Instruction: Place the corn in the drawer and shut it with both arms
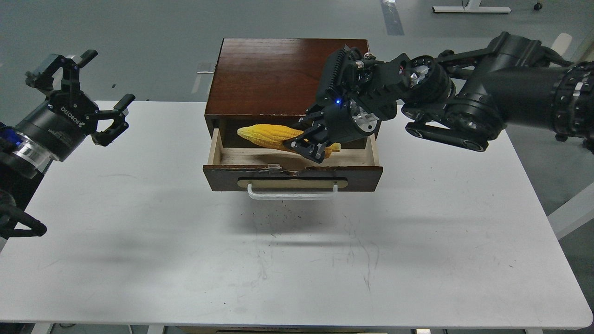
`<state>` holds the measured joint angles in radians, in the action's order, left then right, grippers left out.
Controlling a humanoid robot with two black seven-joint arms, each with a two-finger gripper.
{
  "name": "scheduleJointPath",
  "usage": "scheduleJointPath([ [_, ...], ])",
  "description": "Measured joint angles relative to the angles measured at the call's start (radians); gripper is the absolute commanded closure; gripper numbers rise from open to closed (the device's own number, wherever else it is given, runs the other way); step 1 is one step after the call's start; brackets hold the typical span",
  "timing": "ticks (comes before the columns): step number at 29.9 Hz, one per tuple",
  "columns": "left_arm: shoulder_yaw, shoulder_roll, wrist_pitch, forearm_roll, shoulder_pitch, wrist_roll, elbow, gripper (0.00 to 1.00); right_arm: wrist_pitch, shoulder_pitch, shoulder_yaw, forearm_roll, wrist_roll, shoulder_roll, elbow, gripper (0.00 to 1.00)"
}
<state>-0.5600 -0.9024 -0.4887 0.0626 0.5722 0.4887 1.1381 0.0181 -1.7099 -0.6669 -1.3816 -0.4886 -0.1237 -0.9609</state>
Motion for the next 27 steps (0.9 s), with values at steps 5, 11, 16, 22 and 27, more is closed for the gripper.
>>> scheduleJointPath([
  [5,0.0,-0.001,0.0,-0.001,0.0,0.0,-0.001,0.01,0.008,-0.009,0.011,0.007,0.0,-0.007,-0.005,0.16],
  [11,0.0,-0.001,0.0,-0.001,0.0,0.0,-0.001,0.01,0.028,-0.05,0.065,0.074,0.0,-0.045,-0.011,0.06],
  [16,0.0,0.0,0.0,0.0,0.0,0.0,-0.002,0.01,0.029,-0.099,0.131,0.209,0.0,-0.13,-0.027,0.04],
  [22,0.0,0.0,0.0,0.001,0.0,0.0,-0.002,0.01,0.025,-0.041,0.241,0.47,0.0,-0.293,-0.031,0.04],
  [27,0.004,0.0,0.0,0.001,0.001,0.0,-0.002,0.01,0.026,0.178,0.416,0.714,0.0,-0.44,-0.03,0.04],
])
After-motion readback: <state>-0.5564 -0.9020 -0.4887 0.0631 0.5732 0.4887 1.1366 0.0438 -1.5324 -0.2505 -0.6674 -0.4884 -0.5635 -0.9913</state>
